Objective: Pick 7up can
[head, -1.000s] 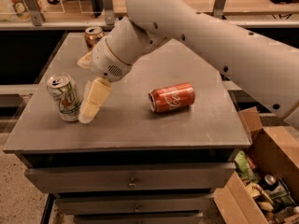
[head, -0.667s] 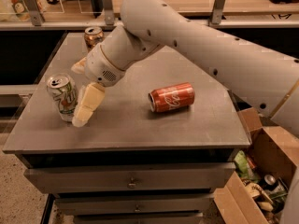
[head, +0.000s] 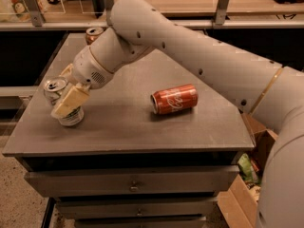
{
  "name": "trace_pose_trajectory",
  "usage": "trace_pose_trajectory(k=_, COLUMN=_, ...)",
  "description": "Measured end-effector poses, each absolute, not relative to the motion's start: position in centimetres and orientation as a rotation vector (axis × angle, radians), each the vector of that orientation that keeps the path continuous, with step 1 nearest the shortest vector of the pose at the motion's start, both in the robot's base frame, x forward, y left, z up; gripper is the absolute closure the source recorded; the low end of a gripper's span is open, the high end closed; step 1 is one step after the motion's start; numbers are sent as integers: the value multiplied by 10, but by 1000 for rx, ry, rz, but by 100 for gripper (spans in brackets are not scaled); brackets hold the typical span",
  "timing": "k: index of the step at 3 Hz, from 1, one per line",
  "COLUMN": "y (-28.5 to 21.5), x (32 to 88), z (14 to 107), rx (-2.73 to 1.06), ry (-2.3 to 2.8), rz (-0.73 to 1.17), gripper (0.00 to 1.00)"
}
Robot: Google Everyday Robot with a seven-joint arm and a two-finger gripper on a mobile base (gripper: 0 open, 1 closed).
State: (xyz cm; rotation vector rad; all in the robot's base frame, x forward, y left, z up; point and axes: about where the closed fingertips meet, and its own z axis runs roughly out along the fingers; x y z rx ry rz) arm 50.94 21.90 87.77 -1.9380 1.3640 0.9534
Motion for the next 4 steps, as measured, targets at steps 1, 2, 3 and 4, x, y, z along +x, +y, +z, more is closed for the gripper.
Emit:
trace_pose_trajectory(k=1, y=226, x=509, z=887, rx=-1941, ry=1317, rz=989, gripper=63)
trace_pose_trajectory(k=2, y=216, x=519, z=909, rx=-1917, ry=1272, rz=987, gripper=87)
trace_pose_trajectory(k=3, y=196, x=538, z=954, rx=-1891, ry=1195, rz=932, gripper=100)
trace_pose_trajectory(k=4, y=195, x=539, z=957, rx=-1889, ry=1190, rz=931, gripper=100)
